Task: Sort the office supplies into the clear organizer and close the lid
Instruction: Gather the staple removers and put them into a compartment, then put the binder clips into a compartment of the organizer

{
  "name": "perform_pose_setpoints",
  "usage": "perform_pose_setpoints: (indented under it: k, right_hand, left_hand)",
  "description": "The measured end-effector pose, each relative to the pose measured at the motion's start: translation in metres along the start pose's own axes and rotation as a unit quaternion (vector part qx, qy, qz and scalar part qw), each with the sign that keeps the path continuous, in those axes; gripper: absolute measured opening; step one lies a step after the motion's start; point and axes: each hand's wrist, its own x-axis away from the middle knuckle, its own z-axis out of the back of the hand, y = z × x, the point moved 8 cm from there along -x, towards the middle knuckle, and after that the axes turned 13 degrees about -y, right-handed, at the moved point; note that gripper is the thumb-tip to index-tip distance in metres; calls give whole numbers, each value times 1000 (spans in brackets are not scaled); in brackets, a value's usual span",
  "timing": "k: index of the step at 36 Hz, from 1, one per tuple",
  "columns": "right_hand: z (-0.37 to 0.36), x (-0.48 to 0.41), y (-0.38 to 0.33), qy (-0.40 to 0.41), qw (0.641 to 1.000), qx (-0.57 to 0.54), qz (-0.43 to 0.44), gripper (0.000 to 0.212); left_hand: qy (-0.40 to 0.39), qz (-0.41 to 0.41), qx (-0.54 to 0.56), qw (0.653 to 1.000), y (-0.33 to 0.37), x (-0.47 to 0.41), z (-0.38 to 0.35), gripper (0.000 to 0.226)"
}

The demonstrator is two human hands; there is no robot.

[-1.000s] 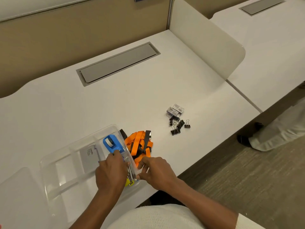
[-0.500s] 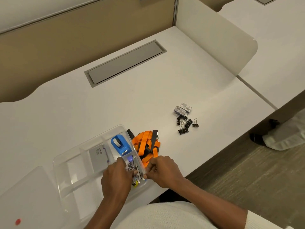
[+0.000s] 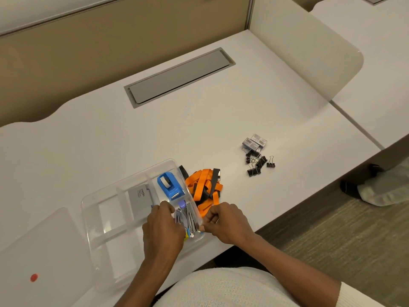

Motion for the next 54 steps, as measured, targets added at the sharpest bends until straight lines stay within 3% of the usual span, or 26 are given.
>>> perform_pose_setpoints:
  k: [9, 15, 19, 24, 28, 32, 35, 38, 41, 45, 48, 51, 54]
  right_hand:
    - [0, 0, -2, -10, 1000, -8, -7, 14]
    - [1, 1, -3, -7, 1000, 8, -8, 19]
    - [1, 1, -2, -6, 1000, 5, -7, 21]
    - [1, 2, -3, -15, 1000, -3, 3, 23]
    - [5, 3, -3, -12, 1000, 8, 7, 28]
    - [32, 8, 8, 57, 998, -12, 13, 23]
    - [73, 18, 26, 182, 983, -22, 17, 27]
    - [114, 30, 48, 329, 943, 47, -7, 46]
    - [147, 33, 69, 410, 907, 86, -52, 75]
    - [171, 15, 97, 390, 909, 87, -123, 103]
    - [174, -5, 105, 341, 926, 83, -136, 109]
    - [174, -18, 102, 330, 929, 107, -126, 102]
    - [174, -26, 100, 334, 930, 103, -111, 77]
  left_hand:
    - [41, -34, -13, 999, 7, 8, 2, 29]
    - [9, -42, -147, 988, 17, 10, -15, 24]
    - [-22, -52, -155, 986, 12, 4, -17, 17]
    - [-78, -44, -185, 979, 10, 2, -26, 29]
    - [-74, -37, -219, 972, 23, 3, -19, 41]
    - [-31, -40, -256, 965, 56, 3, -2, 41]
    - [-10, -113, -228, 967, 96, -3, 4, 34]
    - [-23, -205, -174, 963, 138, -12, -3, 30]
    - [-44, -270, -127, 953, 173, -27, -16, 31]
    - [-72, -295, -100, 948, 214, -59, -39, 33]
    - [-110, -280, -95, 949, 235, -85, -59, 37]
    - [-124, -268, -98, 950, 247, -104, -74, 39]
    - [-134, -269, -87, 950, 256, -114, -83, 41]
